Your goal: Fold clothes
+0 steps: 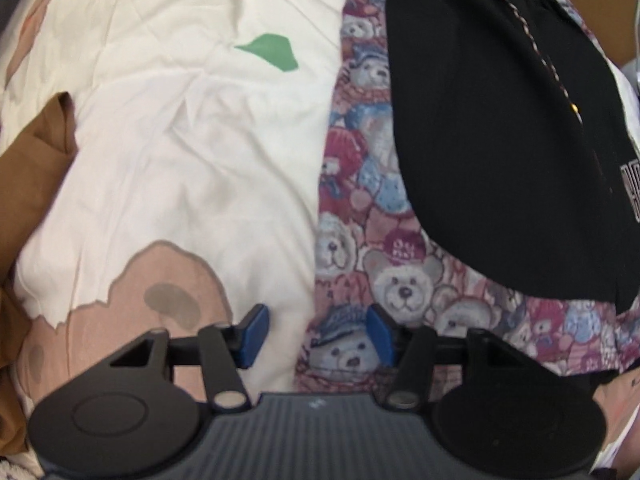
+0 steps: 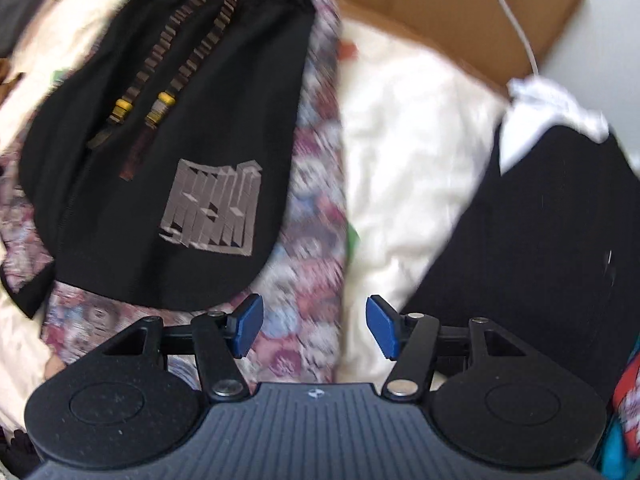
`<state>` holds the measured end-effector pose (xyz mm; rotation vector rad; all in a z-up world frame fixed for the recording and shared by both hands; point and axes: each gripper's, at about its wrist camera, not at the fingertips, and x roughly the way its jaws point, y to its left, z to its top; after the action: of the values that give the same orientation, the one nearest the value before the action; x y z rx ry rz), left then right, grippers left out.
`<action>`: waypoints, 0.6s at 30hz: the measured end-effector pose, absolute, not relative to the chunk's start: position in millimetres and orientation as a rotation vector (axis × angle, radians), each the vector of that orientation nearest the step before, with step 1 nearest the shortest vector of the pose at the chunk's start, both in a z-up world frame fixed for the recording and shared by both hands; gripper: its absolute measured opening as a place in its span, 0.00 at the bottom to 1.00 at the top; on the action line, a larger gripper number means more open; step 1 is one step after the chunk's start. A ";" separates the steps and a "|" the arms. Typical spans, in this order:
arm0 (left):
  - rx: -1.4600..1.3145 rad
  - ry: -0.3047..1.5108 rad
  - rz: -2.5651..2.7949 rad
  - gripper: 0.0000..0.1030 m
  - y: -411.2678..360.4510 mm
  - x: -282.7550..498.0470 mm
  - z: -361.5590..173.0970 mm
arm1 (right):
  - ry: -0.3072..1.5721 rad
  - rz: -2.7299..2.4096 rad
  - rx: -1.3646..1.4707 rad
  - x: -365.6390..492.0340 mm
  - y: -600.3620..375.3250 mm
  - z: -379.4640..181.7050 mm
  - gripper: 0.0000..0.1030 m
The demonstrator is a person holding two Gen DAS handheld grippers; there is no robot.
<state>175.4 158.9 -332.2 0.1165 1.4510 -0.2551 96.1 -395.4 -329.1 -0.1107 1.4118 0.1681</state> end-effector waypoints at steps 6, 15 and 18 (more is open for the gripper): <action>-0.010 1.496 -0.231 0.02 169.5 165.9 -330.3 | 1.477 0.139 -0.042 84.8 -410.7 -348.8 0.47; 0.058 1.473 -0.213 0.01 195.1 150.4 -309.2 | 1.536 0.202 -0.091 73.7 -402.1 -364.5 0.18; 0.090 1.456 -0.173 0.01 211.8 149.9 -301.9 | 1.533 0.200 -0.116 72.2 -400.9 -363.4 0.06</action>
<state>149.9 211.8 -301.9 0.0904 1.4561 -0.1728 72.2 -400.9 -363.4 -0.1165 1.5332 0.2003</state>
